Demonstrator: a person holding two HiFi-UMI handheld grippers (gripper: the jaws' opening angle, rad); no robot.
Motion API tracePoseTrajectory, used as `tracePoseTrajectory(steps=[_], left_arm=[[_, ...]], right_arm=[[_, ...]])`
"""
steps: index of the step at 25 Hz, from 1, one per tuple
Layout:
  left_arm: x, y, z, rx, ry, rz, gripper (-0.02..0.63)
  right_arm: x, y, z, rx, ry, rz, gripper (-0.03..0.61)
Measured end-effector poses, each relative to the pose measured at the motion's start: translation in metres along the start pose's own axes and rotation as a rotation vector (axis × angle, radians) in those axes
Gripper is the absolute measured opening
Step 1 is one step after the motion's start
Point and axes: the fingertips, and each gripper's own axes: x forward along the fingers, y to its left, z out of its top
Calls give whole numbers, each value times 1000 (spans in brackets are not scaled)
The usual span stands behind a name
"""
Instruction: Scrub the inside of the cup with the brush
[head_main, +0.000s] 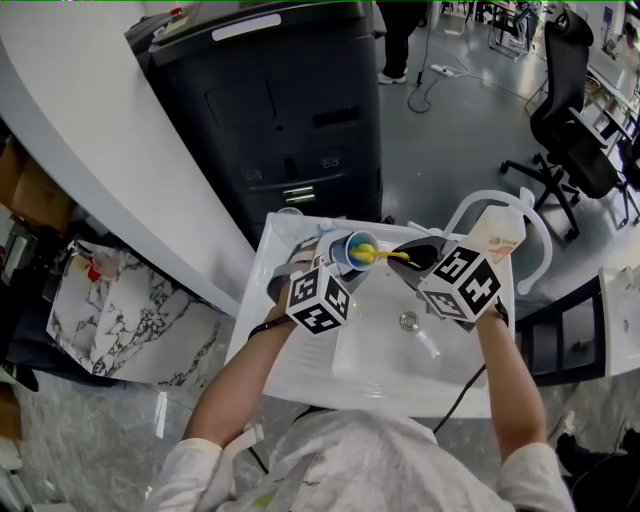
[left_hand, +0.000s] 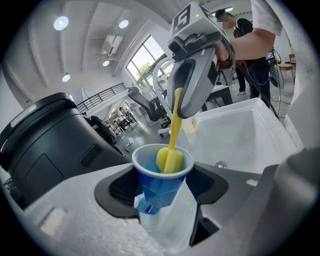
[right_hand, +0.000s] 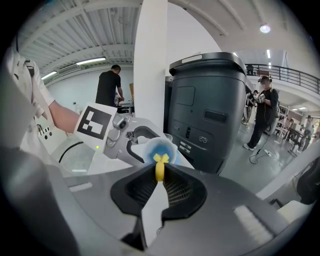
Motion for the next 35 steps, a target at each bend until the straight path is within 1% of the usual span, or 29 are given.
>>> tracePoseTrajectory(steps=[8,12,15,35], left_arm=[[3,-1,-3,-1,6,-5,296],[4,-3,-5,-2,12,-8,296],[4,-3,-6,-4,13,-9,295],[5,-12,-17,0,38,-33,295]], right_arm=[[2,9,0,1,-3,18,35],[3,16,5,-1,-15,38,35],[2,19,8,-13,-16,37,35],[-6,13,26,-3,-50,37,34]])
